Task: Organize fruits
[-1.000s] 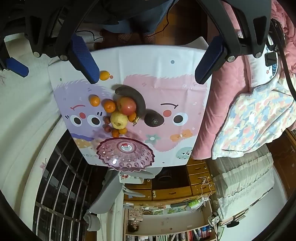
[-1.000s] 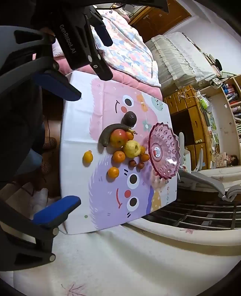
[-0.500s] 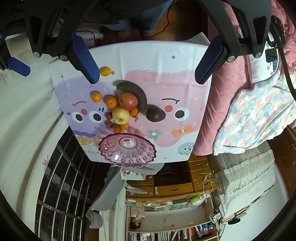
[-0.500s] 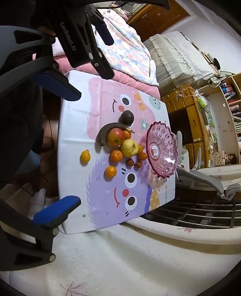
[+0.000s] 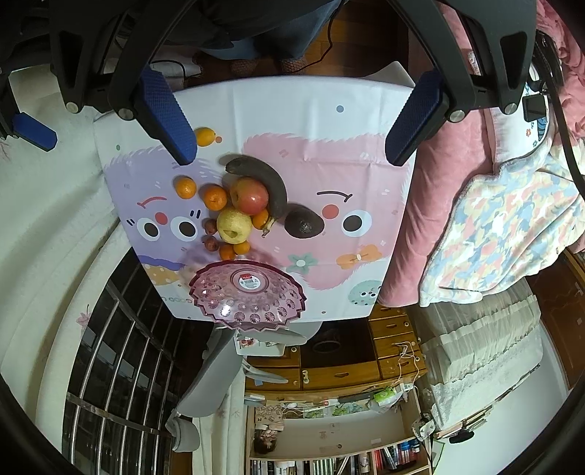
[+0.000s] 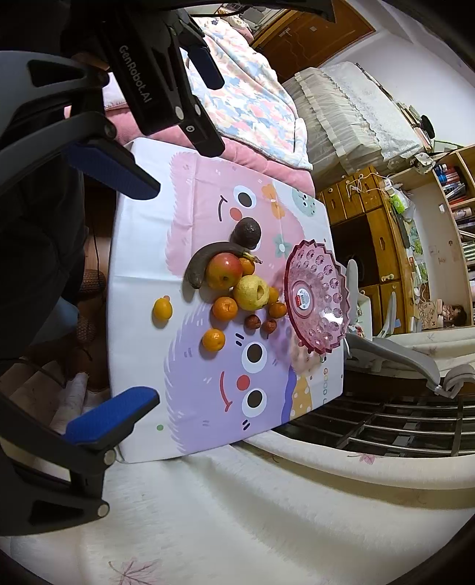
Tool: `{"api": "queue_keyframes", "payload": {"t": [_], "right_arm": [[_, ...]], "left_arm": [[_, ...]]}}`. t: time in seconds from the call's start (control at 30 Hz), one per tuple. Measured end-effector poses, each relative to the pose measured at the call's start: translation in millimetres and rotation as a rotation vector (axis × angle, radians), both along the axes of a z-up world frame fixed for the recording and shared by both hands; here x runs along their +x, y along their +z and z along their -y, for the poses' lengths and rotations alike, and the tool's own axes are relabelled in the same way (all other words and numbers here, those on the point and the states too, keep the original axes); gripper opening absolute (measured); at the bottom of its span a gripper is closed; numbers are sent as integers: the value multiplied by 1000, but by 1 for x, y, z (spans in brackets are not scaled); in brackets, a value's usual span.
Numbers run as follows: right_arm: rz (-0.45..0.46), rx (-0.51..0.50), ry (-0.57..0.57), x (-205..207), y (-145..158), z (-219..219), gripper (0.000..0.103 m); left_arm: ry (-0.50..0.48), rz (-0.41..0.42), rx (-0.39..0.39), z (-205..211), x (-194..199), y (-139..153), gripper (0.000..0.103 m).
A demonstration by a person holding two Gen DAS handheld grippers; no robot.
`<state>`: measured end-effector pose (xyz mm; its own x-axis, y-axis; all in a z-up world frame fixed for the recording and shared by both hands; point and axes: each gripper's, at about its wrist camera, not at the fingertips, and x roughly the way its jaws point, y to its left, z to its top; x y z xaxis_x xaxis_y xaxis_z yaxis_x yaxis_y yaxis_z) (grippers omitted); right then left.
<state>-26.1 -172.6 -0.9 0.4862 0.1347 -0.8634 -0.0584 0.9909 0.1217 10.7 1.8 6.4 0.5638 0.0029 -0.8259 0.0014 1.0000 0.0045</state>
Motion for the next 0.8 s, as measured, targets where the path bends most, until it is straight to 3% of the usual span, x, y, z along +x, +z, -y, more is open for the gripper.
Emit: {"api": "queue_keyframes", "payload": {"t": [0.8], "right_arm": [[16, -45, -11, 34, -5, -21, 103]], "left_arm": [[-36, -50, -26, -20, 28, -19, 102]]}}
